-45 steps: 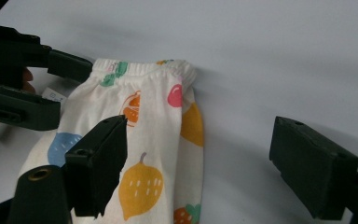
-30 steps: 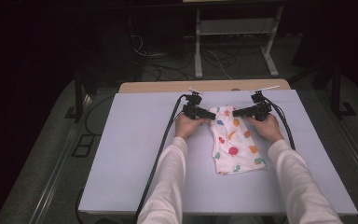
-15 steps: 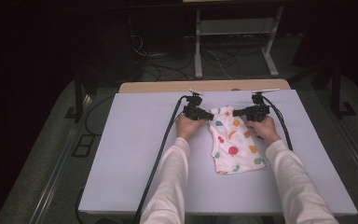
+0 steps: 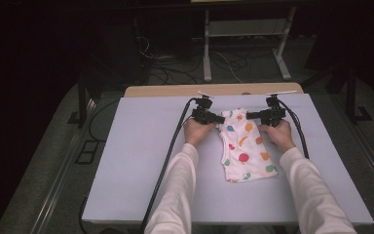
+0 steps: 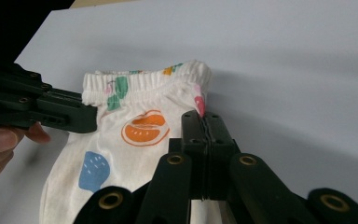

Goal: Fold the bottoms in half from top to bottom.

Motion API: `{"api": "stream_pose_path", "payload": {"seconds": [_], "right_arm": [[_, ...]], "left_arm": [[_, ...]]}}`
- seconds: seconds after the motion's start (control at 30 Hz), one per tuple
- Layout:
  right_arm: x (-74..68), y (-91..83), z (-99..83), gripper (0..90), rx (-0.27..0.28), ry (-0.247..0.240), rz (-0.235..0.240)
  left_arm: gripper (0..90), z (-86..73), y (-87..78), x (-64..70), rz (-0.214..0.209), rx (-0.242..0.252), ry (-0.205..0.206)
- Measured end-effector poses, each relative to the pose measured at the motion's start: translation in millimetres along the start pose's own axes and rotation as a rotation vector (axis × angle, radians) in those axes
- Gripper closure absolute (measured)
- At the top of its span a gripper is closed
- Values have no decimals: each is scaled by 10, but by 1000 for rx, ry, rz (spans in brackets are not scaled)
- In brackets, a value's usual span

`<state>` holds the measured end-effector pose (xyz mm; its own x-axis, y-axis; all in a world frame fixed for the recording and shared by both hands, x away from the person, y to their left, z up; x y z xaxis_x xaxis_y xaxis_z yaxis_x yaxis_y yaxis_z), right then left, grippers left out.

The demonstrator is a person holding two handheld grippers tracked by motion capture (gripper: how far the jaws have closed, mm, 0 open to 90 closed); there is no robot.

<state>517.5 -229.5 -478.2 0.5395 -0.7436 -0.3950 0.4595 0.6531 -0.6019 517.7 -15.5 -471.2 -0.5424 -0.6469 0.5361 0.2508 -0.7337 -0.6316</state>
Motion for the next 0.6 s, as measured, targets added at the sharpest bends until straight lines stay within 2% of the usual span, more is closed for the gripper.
{"api": "stream_pose_path", "payload": {"seconds": [0.4, 0.6], "right_arm": [[-117, -180, 2, 878, 93, -54, 36], [-157, -225, -29, 879, 112, -53, 49]], "left_arm": [[865, 11, -126, 152, -15, 49, 42], [865, -5, -209, 221, -31, 63, 53]]}}
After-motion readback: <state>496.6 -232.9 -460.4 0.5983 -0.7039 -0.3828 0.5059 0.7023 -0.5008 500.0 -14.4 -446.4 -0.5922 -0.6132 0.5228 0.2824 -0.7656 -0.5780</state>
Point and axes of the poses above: each handheld gripper's, and its own axes: y roughly forward along the jaws, z roughly out of its top, x roughly to its right, the point moved 5 cm from there along y, roughly forward along the jaws, and after that the axes turned 9 degrees about -y, right-handed, at the moved point
